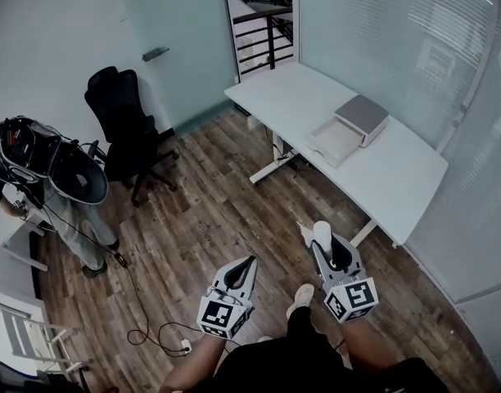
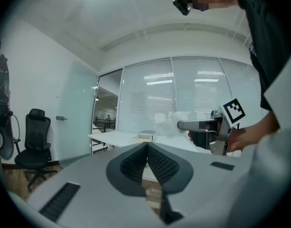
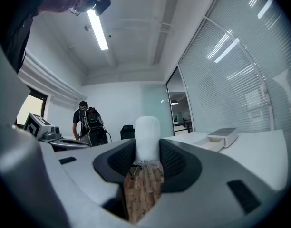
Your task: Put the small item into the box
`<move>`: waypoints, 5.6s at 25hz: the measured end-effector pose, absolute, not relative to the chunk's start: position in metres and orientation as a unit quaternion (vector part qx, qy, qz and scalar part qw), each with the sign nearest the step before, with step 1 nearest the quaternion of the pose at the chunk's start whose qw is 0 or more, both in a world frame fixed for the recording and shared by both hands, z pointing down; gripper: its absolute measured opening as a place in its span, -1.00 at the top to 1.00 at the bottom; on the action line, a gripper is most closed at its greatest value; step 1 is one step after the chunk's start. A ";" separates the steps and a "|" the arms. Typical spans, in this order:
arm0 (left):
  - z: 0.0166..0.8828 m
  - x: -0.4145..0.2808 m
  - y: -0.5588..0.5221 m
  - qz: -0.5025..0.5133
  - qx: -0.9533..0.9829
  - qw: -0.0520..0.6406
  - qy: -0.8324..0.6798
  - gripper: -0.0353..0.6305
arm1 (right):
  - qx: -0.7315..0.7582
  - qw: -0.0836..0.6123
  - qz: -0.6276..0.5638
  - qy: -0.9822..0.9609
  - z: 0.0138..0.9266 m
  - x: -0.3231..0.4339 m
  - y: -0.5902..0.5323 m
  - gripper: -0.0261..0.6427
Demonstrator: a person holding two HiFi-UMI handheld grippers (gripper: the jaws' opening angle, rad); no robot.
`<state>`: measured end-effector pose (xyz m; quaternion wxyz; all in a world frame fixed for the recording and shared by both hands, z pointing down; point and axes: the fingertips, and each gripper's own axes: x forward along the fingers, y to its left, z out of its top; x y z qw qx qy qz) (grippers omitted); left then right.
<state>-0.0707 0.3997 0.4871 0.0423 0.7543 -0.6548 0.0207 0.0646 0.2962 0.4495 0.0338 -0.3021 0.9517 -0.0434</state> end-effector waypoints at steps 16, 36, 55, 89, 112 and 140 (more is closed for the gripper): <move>0.491 -0.082 0.210 0.046 0.760 0.051 -0.646 0.86 | -0.311 0.032 -0.059 0.948 0.455 0.060 0.110 0.45; 0.495 -0.074 0.058 0.047 0.769 0.058 -0.635 0.86 | -0.329 -0.002 -0.100 0.939 0.486 0.085 -0.035 0.44; 0.505 -0.118 -0.098 0.038 0.840 0.062 -0.538 0.86 | -0.442 -0.041 -0.062 0.894 0.494 0.047 -0.155 0.44; 0.539 -0.142 -0.196 0.045 0.873 0.109 -0.474 0.86 | -0.339 -0.438 -0.092 0.827 0.620 -0.001 -0.227 0.44; 0.542 -0.140 -0.221 0.045 0.862 0.121 -0.490 0.86 | -0.240 -0.523 -0.065 0.815 0.656 -0.025 -0.232 0.24; 0.513 -0.112 -0.216 0.041 0.872 0.086 -0.480 0.86 | -0.435 -0.187 -0.013 0.881 0.511 0.016 -0.242 0.88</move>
